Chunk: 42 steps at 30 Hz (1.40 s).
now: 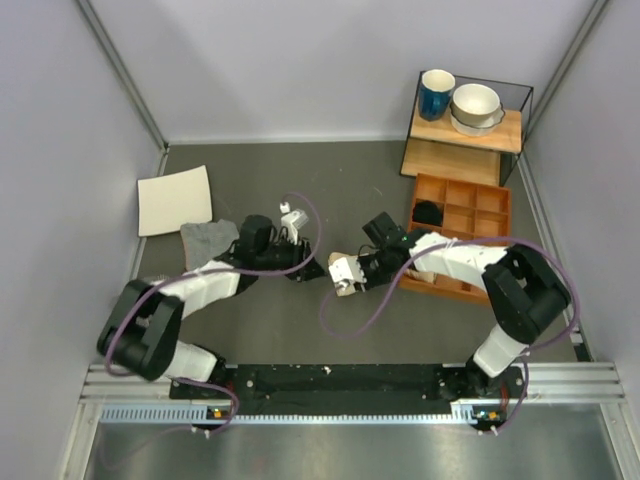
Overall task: Roll the underwear
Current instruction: Roll the underwear to the center of the board.
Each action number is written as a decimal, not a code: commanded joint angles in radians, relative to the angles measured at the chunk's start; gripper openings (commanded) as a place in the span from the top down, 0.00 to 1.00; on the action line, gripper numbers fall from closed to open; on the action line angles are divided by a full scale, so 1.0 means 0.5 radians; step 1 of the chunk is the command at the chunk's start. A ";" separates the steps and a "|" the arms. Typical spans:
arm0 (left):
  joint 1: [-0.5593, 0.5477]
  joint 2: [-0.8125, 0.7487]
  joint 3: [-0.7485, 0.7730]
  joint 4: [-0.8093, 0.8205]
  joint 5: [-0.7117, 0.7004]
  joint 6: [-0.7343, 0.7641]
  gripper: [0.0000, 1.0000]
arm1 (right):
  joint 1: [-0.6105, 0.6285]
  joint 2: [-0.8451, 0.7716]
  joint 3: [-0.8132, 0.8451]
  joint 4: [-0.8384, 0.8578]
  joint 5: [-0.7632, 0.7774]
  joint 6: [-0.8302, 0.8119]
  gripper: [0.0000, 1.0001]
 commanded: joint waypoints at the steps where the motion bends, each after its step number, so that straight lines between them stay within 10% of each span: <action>1: -0.014 -0.429 -0.397 0.603 -0.134 0.141 0.56 | -0.106 0.139 0.234 -0.575 -0.285 0.145 0.75; 6: -0.054 -0.953 -0.931 1.309 -0.106 0.279 0.55 | -0.232 0.357 0.638 -1.056 -0.610 0.215 0.76; 14: -0.327 -1.298 -1.138 1.378 -0.228 0.695 0.51 | -0.361 1.080 1.225 -1.876 -0.908 0.271 0.76; 26: -0.824 -0.574 -0.283 0.203 -0.569 1.760 0.46 | -0.468 1.302 1.412 -2.085 -1.000 0.240 0.76; 42: -0.870 0.165 0.307 -0.242 -0.990 1.979 0.46 | -0.478 1.290 1.394 -2.064 -0.982 0.215 0.75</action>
